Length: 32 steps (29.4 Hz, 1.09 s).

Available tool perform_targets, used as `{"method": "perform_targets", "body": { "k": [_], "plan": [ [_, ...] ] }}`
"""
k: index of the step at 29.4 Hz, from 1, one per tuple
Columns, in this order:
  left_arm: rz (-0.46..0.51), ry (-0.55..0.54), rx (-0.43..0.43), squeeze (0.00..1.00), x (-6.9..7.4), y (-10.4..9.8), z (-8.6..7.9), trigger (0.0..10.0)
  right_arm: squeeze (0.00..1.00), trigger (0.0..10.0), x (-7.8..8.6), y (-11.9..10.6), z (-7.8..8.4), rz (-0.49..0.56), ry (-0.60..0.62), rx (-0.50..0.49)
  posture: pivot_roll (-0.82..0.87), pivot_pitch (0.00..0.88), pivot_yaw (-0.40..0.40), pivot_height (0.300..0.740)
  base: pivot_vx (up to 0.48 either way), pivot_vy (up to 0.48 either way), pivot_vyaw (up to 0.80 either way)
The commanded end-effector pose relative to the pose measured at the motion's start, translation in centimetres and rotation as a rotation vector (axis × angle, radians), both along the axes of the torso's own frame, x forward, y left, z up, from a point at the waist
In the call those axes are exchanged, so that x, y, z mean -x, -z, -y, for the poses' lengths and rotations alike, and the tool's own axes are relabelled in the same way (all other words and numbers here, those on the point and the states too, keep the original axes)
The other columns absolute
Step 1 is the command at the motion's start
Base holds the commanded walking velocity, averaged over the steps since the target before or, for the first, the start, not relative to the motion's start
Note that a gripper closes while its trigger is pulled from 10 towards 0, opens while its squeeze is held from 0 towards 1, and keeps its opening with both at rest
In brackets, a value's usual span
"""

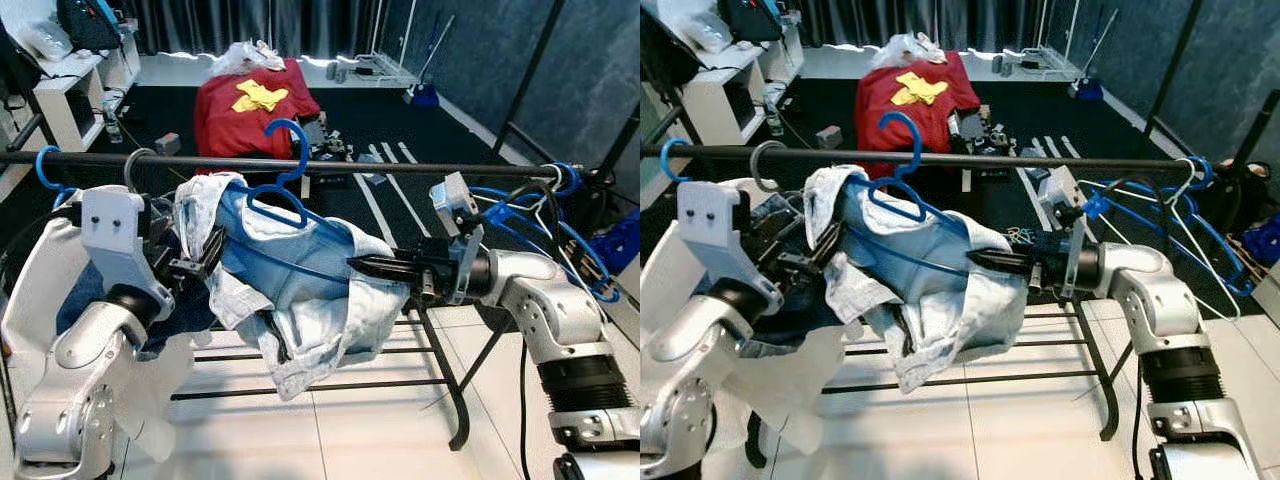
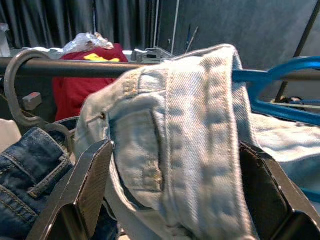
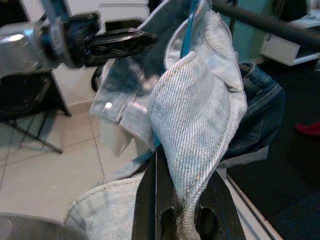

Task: Hang hanger

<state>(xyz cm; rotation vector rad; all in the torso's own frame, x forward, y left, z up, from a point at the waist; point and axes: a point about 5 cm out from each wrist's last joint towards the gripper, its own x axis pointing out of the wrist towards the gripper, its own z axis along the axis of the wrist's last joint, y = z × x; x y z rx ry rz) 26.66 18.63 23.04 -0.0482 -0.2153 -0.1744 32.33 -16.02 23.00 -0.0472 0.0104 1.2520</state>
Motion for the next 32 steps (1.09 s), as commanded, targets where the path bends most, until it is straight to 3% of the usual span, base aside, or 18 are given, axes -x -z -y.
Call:
{"method": "perform_targets", "body": {
  "k": [1,10,12,19,24,28,30,31,32],
  "plan": [
    [0.005,0.037,0.021,0.00,0.0,-0.4,1.1,10.0,0.00,0.0,-0.5,-1.5,0.0,0.067,0.050,-0.040,-0.05,0.000,-0.053,0.740,0.000,0.000,0.00],
    [-0.028,0.018,0.020,0.00,-0.1,0.4,2.2,10.0,0.00,0.0,-0.9,-1.5,-1.0,0.075,0.089,-0.066,-0.05,0.000,-0.052,0.740,0.000,0.000,0.00],
    [-0.056,-0.051,-0.011,0.00,-0.2,1.3,1.5,10.0,0.00,0.0,-1.0,-1.3,-1.3,0.066,0.105,-0.060,-0.05,0.000,-0.054,0.740,0.000,0.000,0.00],
    [-0.049,-0.106,-0.011,0.00,-0.4,1.2,1.0,10.0,0.00,0.0,-1.4,-1.2,-1.3,0.065,0.172,-0.065,-0.06,0.000,-0.058,0.740,0.000,0.000,0.00],
    [-0.041,-0.100,0.008,0.00,-0.6,0.8,1.3,10.0,0.00,0.0,-1.6,-1.5,-1.5,0.071,0.186,-0.076,-0.07,0.000,-0.055,0.740,0.000,0.000,0.00],
    [-0.015,-0.010,0.014,0.00,-0.8,-0.4,3.1,10.0,0.00,0.0,-1.5,-2.4,-2.2,0.097,0.180,-0.092,-0.07,0.000,-0.048,0.740,0.000,0.000,0.00],
    [-0.017,-0.008,0.001,0.00,-0.8,-0.4,3.3,10.0,0.00,0.3,-1.4,-2.4,-2.3,0.098,0.180,-0.088,-0.07,0.000,-0.047,0.740,0.000,0.000,0.00],
    [-0.028,-0.040,-0.015,0.00,-0.8,-0.1,3.0,10.0,0.00,9.8,-1.3,-2.3,-2.4,0.097,0.184,-0.081,-0.08,0.000,-0.049,0.740,0.000,0.000,0.00],
    [-0.036,-0.064,-0.026,0.00,-0.8,0.0,2.8,10.0,0.00,9.8,-1.3,-2.2,-2.4,0.096,0.186,-0.076,-0.08,0.000,-0.049,0.740,0.000,0.000,0.00]
  ]
}}
